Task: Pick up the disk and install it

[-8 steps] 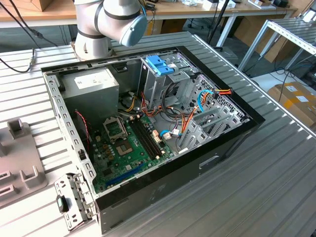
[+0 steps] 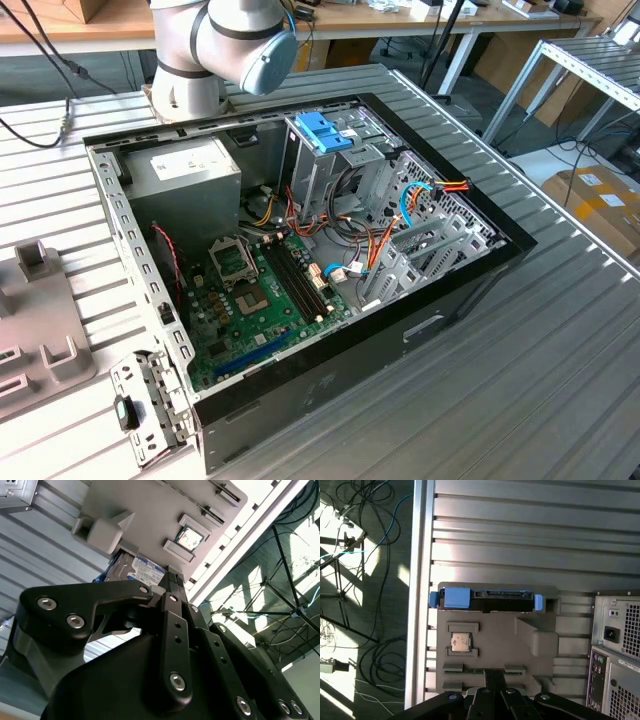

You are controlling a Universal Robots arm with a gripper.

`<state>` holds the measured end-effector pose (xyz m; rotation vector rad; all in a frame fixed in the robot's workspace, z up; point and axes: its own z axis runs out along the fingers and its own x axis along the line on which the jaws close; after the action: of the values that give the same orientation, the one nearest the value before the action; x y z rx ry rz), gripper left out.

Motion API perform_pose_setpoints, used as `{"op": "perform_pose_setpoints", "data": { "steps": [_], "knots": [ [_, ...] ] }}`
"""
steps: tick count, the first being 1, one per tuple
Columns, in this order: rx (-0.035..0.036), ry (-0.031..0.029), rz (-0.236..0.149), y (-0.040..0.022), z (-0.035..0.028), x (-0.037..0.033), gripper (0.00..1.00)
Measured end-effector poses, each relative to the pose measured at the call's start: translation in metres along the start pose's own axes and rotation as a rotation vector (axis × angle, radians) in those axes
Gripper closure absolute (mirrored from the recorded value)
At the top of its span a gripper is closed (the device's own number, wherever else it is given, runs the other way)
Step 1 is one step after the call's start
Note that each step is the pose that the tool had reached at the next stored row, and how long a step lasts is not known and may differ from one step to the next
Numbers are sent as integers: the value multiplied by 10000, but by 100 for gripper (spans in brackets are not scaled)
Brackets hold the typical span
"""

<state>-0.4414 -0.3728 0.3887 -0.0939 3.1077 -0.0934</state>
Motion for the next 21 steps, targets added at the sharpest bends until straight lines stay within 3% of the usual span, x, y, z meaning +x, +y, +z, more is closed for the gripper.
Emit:
{"op": "perform_pose_setpoints", "data": {
  "steps": [21],
  "knots": [
    [-24, -51, -826, 0, 0, 0, 89]
  ]
}}
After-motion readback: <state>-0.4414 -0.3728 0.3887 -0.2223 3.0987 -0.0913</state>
